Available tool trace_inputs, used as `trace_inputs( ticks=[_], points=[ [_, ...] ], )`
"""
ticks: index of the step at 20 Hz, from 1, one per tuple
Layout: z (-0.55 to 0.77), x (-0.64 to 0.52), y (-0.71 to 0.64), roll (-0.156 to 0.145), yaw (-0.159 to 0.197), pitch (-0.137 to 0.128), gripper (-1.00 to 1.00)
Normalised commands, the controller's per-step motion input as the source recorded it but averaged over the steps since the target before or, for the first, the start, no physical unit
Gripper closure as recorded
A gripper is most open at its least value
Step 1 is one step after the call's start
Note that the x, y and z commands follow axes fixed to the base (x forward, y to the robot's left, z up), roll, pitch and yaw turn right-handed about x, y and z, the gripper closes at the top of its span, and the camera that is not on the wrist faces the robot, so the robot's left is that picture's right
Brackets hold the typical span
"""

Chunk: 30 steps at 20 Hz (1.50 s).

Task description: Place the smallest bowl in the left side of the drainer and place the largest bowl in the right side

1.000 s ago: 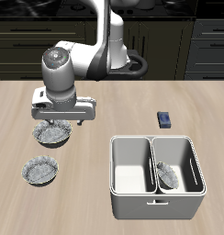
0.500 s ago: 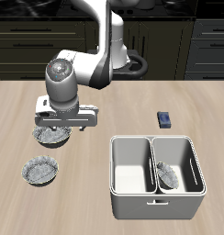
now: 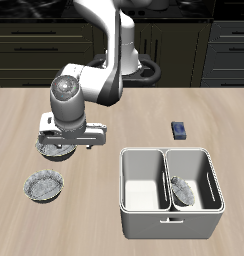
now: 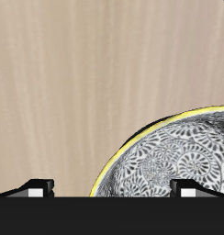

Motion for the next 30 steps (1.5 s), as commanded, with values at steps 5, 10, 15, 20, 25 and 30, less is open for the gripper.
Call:
trace_inputs(
  ticks=[5,10,15,20,25,30],
  points=[
    [-0.17,0.05,-0.02,0.003,-0.025,0.031,1.0],
    [0.02,-0.02,0.02,0.002,-0.015,-0.003,1.0],
    [0.04,0.0,0.02,0.004,0.0,0.0,1.0],
    [0.19,0.0,0.05,0.001,0.004,-0.025,1.0],
    [0.29,-0.04,0.15,0.017,0.008,-0.033,1.0],
    [0.51,-0.09,0.25,0.034,-0.005,-0.06,1.0]
  ],
)
